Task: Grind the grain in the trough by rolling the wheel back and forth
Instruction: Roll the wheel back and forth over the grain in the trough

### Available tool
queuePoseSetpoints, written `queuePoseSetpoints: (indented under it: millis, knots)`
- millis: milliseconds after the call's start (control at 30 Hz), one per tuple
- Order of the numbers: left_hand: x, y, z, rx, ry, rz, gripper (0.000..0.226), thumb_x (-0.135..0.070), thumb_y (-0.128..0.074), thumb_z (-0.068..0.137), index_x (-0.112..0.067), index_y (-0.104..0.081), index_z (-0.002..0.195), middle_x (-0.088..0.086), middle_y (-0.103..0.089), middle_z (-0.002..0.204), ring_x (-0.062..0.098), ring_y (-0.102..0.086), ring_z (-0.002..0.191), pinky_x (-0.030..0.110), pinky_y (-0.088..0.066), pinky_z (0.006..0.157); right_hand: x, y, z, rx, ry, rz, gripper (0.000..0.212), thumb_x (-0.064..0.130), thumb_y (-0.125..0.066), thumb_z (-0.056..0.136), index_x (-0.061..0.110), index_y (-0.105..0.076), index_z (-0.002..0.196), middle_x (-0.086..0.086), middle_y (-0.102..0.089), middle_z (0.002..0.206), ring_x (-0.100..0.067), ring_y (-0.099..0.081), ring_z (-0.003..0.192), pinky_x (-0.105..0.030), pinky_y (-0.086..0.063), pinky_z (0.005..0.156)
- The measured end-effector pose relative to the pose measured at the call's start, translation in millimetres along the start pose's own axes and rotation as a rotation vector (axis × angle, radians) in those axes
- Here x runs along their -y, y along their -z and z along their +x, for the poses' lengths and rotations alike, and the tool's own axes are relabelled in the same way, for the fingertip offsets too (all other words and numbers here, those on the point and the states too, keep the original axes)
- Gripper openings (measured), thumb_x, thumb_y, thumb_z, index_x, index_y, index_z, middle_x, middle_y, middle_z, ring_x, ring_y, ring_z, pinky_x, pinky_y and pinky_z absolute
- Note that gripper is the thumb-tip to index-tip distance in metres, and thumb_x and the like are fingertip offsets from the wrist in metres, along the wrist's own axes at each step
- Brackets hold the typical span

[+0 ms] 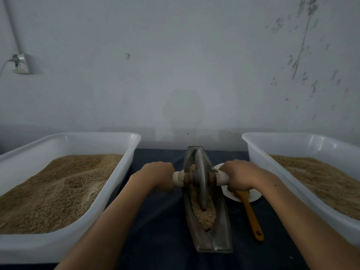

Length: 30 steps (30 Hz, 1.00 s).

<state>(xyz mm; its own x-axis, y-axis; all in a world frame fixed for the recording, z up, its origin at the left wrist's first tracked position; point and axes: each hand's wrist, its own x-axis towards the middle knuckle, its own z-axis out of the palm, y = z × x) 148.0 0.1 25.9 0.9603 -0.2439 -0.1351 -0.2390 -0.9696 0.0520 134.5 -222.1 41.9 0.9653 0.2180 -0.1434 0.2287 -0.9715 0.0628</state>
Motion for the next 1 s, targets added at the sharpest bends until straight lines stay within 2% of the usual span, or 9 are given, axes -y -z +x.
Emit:
queuePoseSetpoints:
  millis: [100, 200, 300, 433, 533, 633, 733, 867, 1000]
  knots:
    - [-0.3, -4.9, 2.3, -0.174, 0.007, 0.058, 0.023, -0.026, -0.067, 0.082, -0.018, -0.058, 0.102, -0.003, -0.058, 0.088, 0.017, -0.058, 0.084, 0.031, -0.046, 0.076, 1.4, -6.8, 2.9, -0.168, -0.007, -0.044, 0.024, 0.018, -0.061, 0.087, 0.024, -0.057, 0.109, 0.001, -0.062, 0.1, -0.016, -0.058, 0.087, -0.029, -0.042, 0.072]
    - [-0.7, -11.8, 5.4, -0.353, 0.016, 0.09, 0.017, -0.026, -0.061, 0.086, -0.019, -0.056, 0.101, 0.0, -0.062, 0.096, 0.018, -0.058, 0.086, 0.03, -0.041, 0.07, 4.6, -14.5, 6.0, -0.365, -0.02, -0.083, 0.016, 0.017, -0.055, 0.091, 0.025, -0.052, 0.104, 0.0, -0.063, 0.104, -0.019, -0.06, 0.094, -0.028, -0.039, 0.072]
    - [-0.2, -15.6, 7.0, -0.405, 0.021, 0.074, 0.016, -0.027, -0.059, 0.087, -0.021, -0.055, 0.101, 0.0, -0.063, 0.099, 0.019, -0.059, 0.089, 0.03, -0.038, 0.07, 6.4, -15.2, 7.6, -0.396, -0.013, -0.11, 0.016, 0.019, -0.054, 0.093, 0.023, -0.05, 0.108, 0.001, -0.062, 0.106, -0.02, -0.059, 0.097, -0.028, -0.033, 0.073]
    - [3.0, -13.5, 7.3, -0.311, 0.012, 0.069, 0.019, -0.026, -0.062, 0.086, -0.019, -0.056, 0.102, 0.001, -0.063, 0.1, 0.015, -0.054, 0.082, 0.029, -0.04, 0.071, 6.1, -10.8, 3.5, -0.354, -0.003, -0.085, 0.014, 0.016, -0.055, 0.091, 0.025, -0.049, 0.099, -0.001, -0.063, 0.106, -0.02, -0.059, 0.095, -0.028, -0.039, 0.074]
    - [4.8, -7.4, 5.3, -0.121, 0.02, 0.019, 0.025, -0.025, -0.069, 0.081, -0.018, -0.056, 0.102, -0.001, -0.059, 0.09, 0.016, -0.055, 0.081, 0.031, -0.046, 0.075, 5.5, -2.7, -0.4, -0.204, 0.009, -0.097, 0.021, 0.019, -0.06, 0.088, 0.023, -0.056, 0.108, -0.001, -0.062, 0.104, -0.019, -0.058, 0.092, -0.028, -0.04, 0.072]
    - [5.5, -3.1, 3.8, 0.049, 0.001, -0.037, 0.021, -0.022, -0.071, 0.08, -0.014, -0.059, 0.095, -0.004, -0.057, 0.075, 0.015, -0.059, 0.075, 0.029, -0.048, 0.074, 5.8, 5.5, -4.5, -0.052, 0.008, -0.096, 0.031, 0.02, -0.065, 0.084, 0.022, -0.058, 0.114, 0.002, -0.058, 0.094, -0.015, -0.056, 0.085, -0.027, -0.042, 0.069]
    - [4.6, -2.1, 3.4, 0.089, -0.01, -0.045, 0.016, -0.022, -0.071, 0.08, -0.019, -0.055, 0.078, -0.005, -0.057, 0.068, 0.012, -0.059, 0.066, 0.027, -0.047, 0.069, 4.5, 5.7, -4.9, -0.011, -0.004, -0.072, 0.036, 0.02, -0.067, 0.083, 0.021, -0.058, 0.118, 0.001, -0.06, 0.095, -0.015, -0.059, 0.087, -0.028, -0.049, 0.075]
    - [2.7, -4.1, 4.1, -0.053, -0.007, -0.006, 0.021, -0.027, -0.07, 0.08, -0.02, -0.056, 0.093, -0.006, -0.054, 0.078, 0.015, -0.057, 0.079, 0.03, -0.046, 0.075, 2.7, 0.7, -1.4, -0.052, -0.015, -0.039, 0.032, 0.02, -0.065, 0.085, 0.022, -0.059, 0.116, 0.001, -0.063, 0.099, -0.015, -0.058, 0.086, -0.027, -0.043, 0.072]
    - [2.0, -11.5, 4.7, -0.315, -0.004, 0.066, 0.018, -0.028, -0.063, 0.083, -0.022, -0.053, 0.097, -0.002, -0.061, 0.095, 0.016, -0.054, 0.082, 0.03, -0.04, 0.07, 2.8, -11.8, 5.6, -0.312, -0.008, -0.051, 0.018, 0.016, -0.055, 0.089, 0.026, -0.055, 0.104, 0.0, -0.064, 0.104, -0.019, -0.06, 0.092, -0.028, -0.039, 0.072]
